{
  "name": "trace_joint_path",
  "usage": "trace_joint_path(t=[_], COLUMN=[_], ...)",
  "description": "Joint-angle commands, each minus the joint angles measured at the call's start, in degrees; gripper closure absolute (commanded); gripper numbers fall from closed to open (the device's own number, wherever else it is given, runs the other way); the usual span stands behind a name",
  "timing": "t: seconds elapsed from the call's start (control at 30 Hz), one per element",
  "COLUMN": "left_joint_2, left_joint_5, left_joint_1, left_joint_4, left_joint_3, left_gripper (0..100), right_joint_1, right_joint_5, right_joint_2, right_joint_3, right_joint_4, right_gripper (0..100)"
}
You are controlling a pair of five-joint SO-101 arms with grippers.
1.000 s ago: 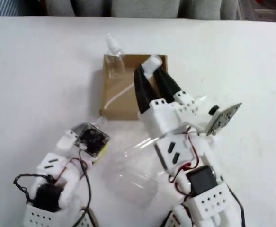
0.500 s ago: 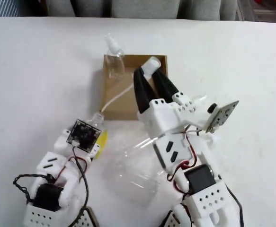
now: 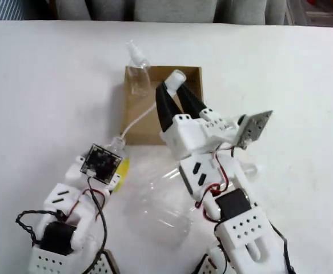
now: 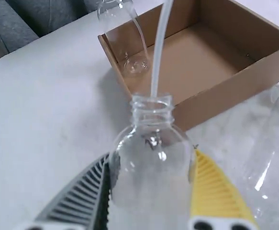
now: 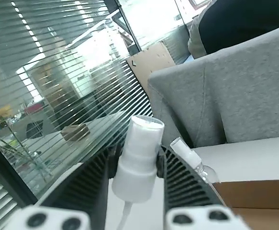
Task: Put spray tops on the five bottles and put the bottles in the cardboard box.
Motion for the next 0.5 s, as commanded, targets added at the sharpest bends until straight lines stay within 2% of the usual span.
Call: trace_joint_path(t=[0.0, 0.47], left_joint_2=[-0.75, -0.75], left_joint_5=[0.53, 0.35], left_joint_1=[-0.66, -0.75], left_joint_4=[-1.76, -1.76], left_joint_3=[-0.70, -0.70], left_gripper=[96, 96], right_joint_1=[0.22, -4.18], right_joint_5=[-0.44, -0.35], right_joint_2=[0.40, 0.92], right_joint_3=[-0.79, -0.44], right_joint_4=[-1.54, -0.04], right_gripper=[98.2, 98.2])
